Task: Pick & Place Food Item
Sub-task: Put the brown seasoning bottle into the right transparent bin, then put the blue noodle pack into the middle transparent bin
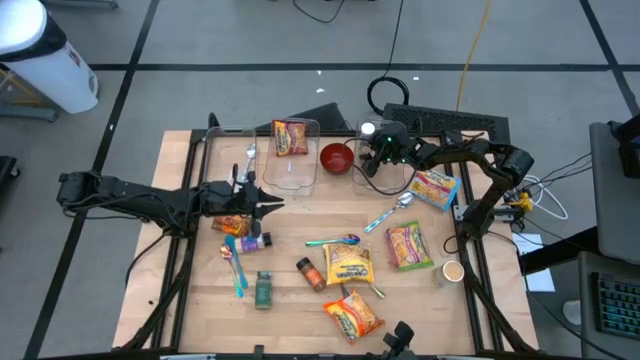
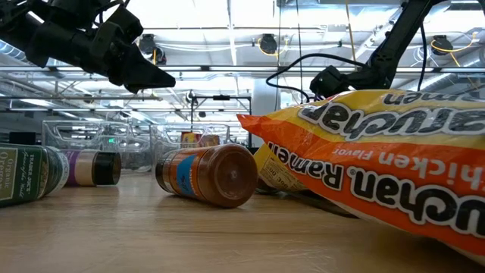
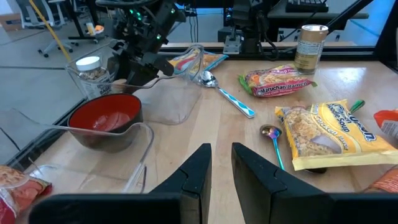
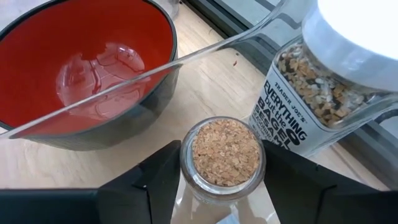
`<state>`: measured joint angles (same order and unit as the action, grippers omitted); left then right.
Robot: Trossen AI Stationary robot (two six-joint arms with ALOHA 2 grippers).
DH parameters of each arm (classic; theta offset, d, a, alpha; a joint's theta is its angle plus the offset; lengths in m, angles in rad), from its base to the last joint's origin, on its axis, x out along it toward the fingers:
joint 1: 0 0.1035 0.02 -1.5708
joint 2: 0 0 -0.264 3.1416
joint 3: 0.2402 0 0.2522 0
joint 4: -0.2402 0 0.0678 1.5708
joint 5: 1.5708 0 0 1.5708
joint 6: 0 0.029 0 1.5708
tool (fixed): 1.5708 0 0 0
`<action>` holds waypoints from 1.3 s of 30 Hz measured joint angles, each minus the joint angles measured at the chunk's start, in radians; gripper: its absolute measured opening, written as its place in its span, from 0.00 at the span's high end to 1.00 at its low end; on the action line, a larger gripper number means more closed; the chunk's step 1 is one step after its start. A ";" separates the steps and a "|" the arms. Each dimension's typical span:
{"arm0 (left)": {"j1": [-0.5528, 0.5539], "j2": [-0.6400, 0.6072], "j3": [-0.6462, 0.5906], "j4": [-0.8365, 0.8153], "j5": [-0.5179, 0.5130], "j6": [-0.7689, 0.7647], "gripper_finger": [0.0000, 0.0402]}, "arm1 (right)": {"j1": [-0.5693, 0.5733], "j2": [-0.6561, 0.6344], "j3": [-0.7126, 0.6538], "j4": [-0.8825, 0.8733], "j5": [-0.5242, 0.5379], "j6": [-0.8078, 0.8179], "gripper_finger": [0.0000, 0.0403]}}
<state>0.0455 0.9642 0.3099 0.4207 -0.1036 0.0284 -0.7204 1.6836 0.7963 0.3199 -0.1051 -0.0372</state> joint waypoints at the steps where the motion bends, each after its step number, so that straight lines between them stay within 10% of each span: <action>1: 0.000 0.000 0.000 0.000 0.000 0.000 0.82 | 0.000 0.000 0.000 0.003 0.000 0.000 0.48; 39: 0.000 0.000 0.000 0.000 0.000 -0.009 0.82 | 0.000 -0.160 0.000 -0.090 0.003 -0.081 0.47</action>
<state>0.0455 0.9642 0.3099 0.4202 -0.1036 0.0195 -0.7204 1.5236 0.7963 0.2300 -0.1017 -0.1181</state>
